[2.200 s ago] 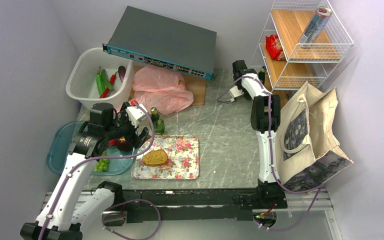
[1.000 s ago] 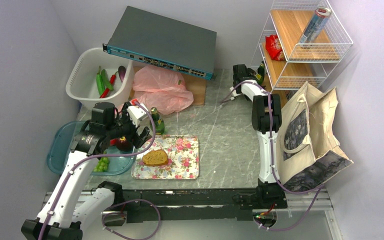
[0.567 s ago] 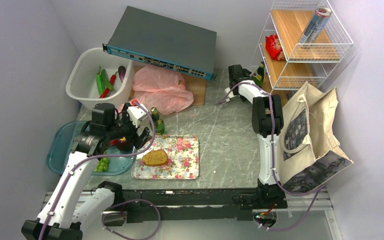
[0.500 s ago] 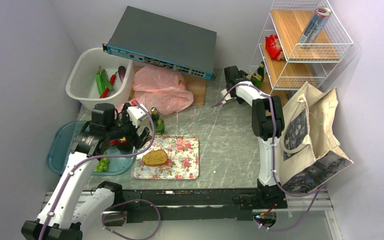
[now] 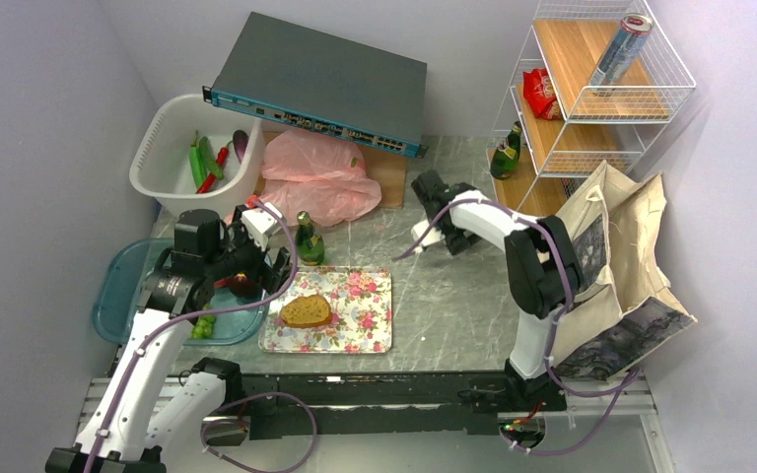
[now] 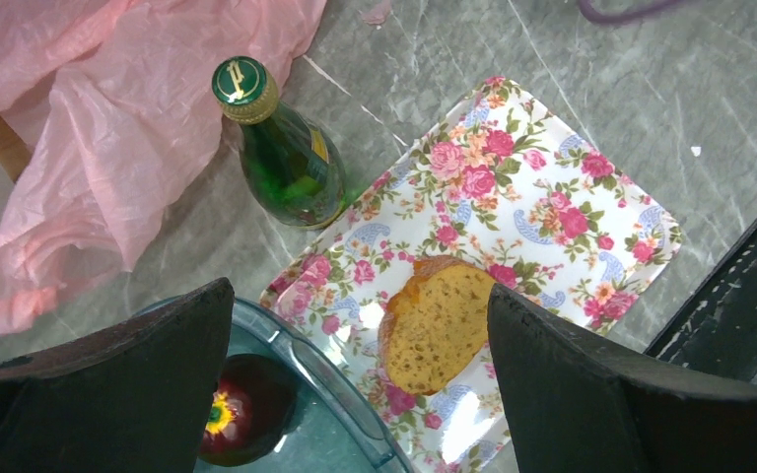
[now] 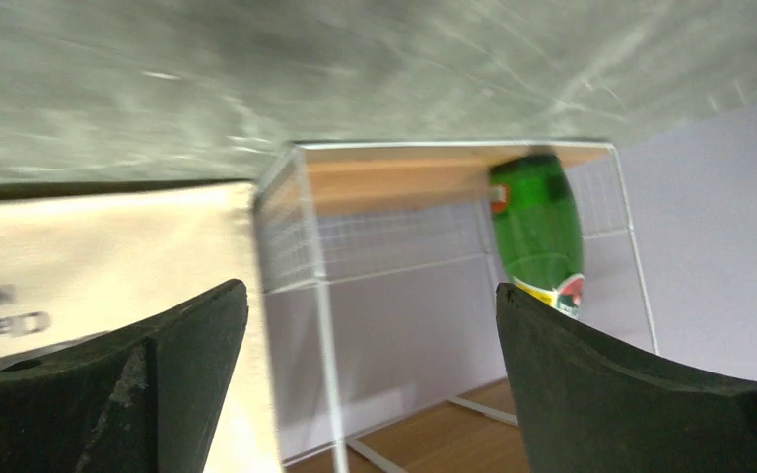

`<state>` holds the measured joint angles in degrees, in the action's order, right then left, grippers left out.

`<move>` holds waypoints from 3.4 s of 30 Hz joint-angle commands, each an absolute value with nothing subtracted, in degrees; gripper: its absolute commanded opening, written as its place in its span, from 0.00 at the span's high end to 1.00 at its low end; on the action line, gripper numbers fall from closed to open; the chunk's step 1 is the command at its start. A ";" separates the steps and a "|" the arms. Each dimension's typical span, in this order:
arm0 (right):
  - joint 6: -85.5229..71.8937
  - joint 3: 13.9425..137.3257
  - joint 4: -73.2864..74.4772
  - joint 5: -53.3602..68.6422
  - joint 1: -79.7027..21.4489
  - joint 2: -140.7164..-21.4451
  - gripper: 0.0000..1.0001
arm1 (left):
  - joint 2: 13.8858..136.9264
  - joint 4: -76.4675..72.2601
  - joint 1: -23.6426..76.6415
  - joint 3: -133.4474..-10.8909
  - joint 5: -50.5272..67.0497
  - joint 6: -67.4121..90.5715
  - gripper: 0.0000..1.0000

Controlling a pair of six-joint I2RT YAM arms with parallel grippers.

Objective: Untie the knot of the grocery bags and take out the mixed food
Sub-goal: Place the bottle on the shelf, then move the bottle to the center of the board, then pick up the bottle from the center of the board.

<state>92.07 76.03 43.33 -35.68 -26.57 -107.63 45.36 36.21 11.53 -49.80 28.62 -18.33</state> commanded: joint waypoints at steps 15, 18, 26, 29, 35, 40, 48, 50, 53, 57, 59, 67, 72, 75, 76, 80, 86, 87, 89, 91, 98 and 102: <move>62.87 67.75 64.91 -22.10 -33.84 -87.97 0.05 | 55.51 8.74 9.58 -44.39 25.14 -7.09 0.05; 59.87 68.41 67.57 -18.31 -33.83 -83.36 0.05 | 58.66 0.87 9.60 -42.73 25.82 -8.15 0.05; 52.71 70.98 73.11 -15.29 -33.84 -75.33 0.03 | 68.33 -11.83 9.65 -42.50 32.25 -7.65 0.11; 50.93 70.81 73.48 -15.79 -33.84 -73.27 0.03 | 71.17 -15.75 9.64 -40.51 34.45 -6.91 0.18; 48.01 71.80 75.85 -15.62 -33.64 -70.94 0.03 | 71.93 -23.13 9.69 -37.04 38.13 -7.16 0.58; 46.65 71.92 76.11 -15.41 -33.56 -69.21 0.03 | 73.59 -24.12 10.88 -39.34 40.81 -5.77 0.95; 44.23 75.55 76.45 -12.89 -33.57 -68.20 0.03 | 79.62 -27.94 17.12 -46.51 40.00 -1.86 1.00; 44.17 75.38 76.35 -12.99 -33.56 -67.86 0.03 | 81.68 -30.21 18.12 -47.93 39.97 -0.48 1.00; 44.43 75.06 75.71 -13.21 -33.57 -67.24 0.03 | 84.16 -32.91 20.55 -49.90 39.96 1.44 1.00; 44.21 75.25 74.97 -12.88 -33.59 -66.73 0.02 | 88.63 -35.31 26.58 -54.27 39.65 2.13 1.00; 44.17 75.74 74.73 -12.58 -33.57 -66.43 0.03 | 91.40 -36.43 29.57 -56.61 39.12 2.47 1.00; 42.67 83.97 80.81 -7.56 -33.55 -63.88 0.02 | 100.37 -40.22 40.55 -64.97 37.21 5.65 1.00; 41.17 85.80 83.21 -7.36 -33.56 -62.35 0.02 | 104.17 -41.29 44.76 -67.11 37.78 5.92 1.00; 40.86 86.46 83.99 -7.19 -33.60 -61.93 0.02 | 104.84 -41.22 45.82 -67.57 37.65 5.98 1.00; 40.95 86.78 84.11 -7.02 -33.65 -61.75 0.02 | 104.85 -41.07 45.87 -67.59 37.69 5.98 0.99; 41.57 88.12 84.12 -6.20 -33.62 -62.03 0.02 | 102.71 -38.53 45.74 -67.59 37.86 5.02 0.38; 44.18 92.70 83.54 -1.69 -33.82 -64.38 0.02 | 92.60 -29.58 43.89 -67.05 38.35 2.91 0.01; 45.07 93.94 83.73 -0.55 -34.09 -65.32 0.02 | 90.38 -27.80 42.29 -66.74 39.03 3.52 0.01; 46.38 96.53 83.74 0.42 -34.85 -67.61 0.02 | 85.26 -24.29 37.28 -65.10 41.24 5.80 0.01; 47.94 98.36 83.31 1.61 -36.45 -69.91 0.02 | 79.90 -19.49 31.00 -63.22 45.15 7.92 0.01; 53.13 95.69 78.55 -6.29 -53.54 -79.04 0.03 | 61.01 4.49 12.49 -58.49 47.97 -2.36 0.01; 56.42 94.21 77.86 -11.37 -58.72 -87.17 0.04 | 55.33 9.22 0.89 -57.16 50.68 1.81 0.01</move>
<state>51.75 95.46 80.03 -5.69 -55.20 -81.34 58.85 -1.34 9.23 -58.74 46.17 0.62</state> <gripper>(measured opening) 0.970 0.994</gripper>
